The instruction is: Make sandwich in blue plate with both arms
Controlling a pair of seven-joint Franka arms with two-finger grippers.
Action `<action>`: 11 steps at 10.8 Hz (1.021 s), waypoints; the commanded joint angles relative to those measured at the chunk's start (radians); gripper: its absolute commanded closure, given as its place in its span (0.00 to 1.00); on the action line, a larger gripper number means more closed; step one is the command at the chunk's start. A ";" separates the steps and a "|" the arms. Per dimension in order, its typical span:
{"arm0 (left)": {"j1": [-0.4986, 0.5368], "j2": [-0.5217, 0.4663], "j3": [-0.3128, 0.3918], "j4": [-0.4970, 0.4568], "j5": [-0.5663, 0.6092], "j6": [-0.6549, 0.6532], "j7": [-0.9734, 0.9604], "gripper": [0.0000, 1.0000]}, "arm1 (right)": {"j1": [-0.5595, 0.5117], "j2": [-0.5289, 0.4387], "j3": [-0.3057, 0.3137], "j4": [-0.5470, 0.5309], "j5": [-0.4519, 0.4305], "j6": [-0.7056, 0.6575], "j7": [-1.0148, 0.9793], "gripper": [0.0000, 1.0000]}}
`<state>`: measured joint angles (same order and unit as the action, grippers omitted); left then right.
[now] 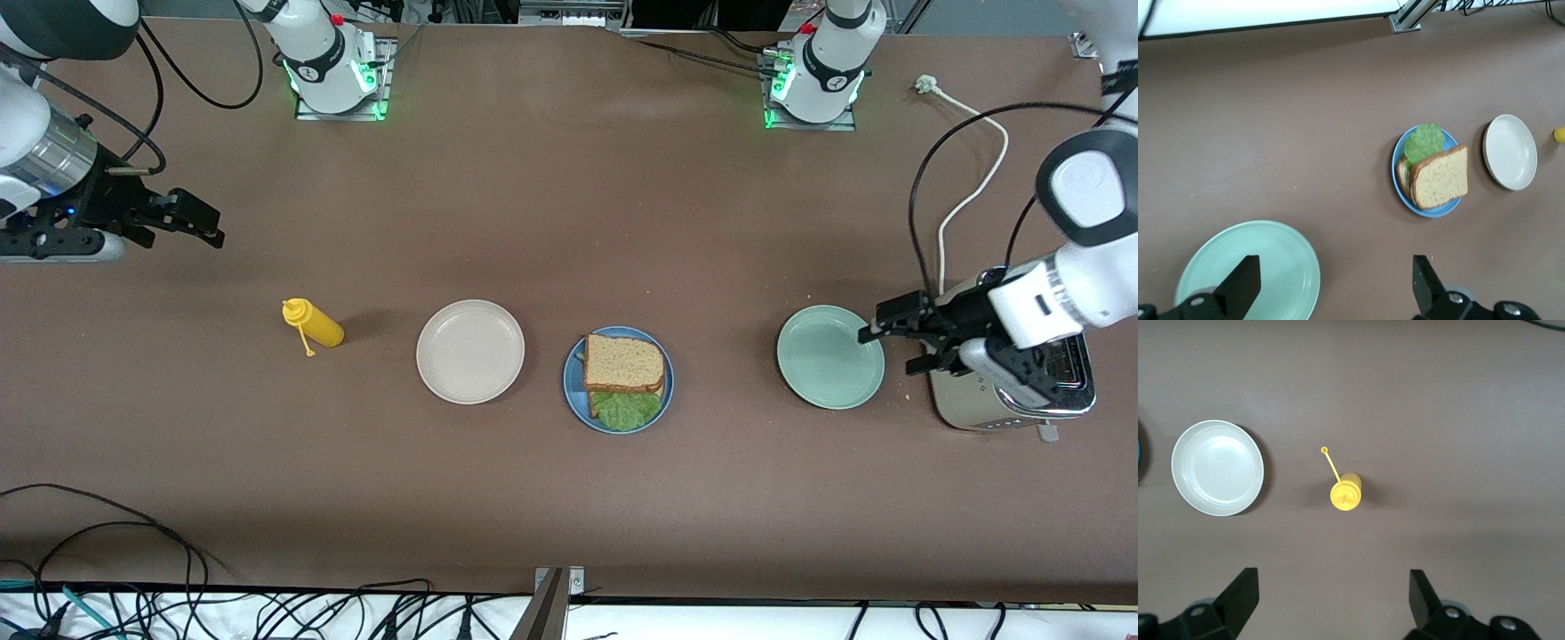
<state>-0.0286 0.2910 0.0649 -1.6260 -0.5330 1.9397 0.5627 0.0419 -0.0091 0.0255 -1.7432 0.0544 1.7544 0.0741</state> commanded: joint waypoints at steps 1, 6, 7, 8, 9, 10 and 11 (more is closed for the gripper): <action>0.010 -0.139 -0.002 -0.044 0.213 -0.082 0.000 0.00 | -0.020 -0.020 0.040 0.001 -0.010 -0.035 0.003 0.00; 0.010 -0.250 0.013 0.037 0.441 -0.365 -0.061 0.00 | -0.016 -0.002 0.045 -0.022 -0.129 -0.026 0.025 0.00; 0.010 -0.253 0.004 0.078 0.473 -0.425 -0.119 0.00 | -0.016 -0.002 0.045 -0.025 -0.130 -0.027 0.030 0.00; 0.010 -0.254 -0.013 0.121 0.499 -0.476 -0.150 0.00 | -0.016 -0.003 0.045 -0.025 -0.130 -0.030 0.030 0.00; 0.018 -0.254 -0.039 0.152 0.542 -0.520 -0.186 0.00 | -0.016 -0.003 0.044 -0.025 -0.130 -0.032 0.030 0.00; 0.047 -0.254 -0.092 0.182 0.580 -0.571 -0.260 0.00 | -0.016 -0.005 0.042 -0.025 -0.130 -0.032 0.030 0.00; 0.088 -0.257 -0.153 0.202 0.588 -0.620 -0.387 0.00 | -0.014 -0.005 0.039 -0.025 -0.130 -0.032 0.030 0.00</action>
<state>-0.0096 0.0290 0.0219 -1.4922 -0.0029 1.4224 0.3638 0.0384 0.0014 0.0554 -1.7588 -0.0565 1.7311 0.0844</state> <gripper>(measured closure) 0.000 0.000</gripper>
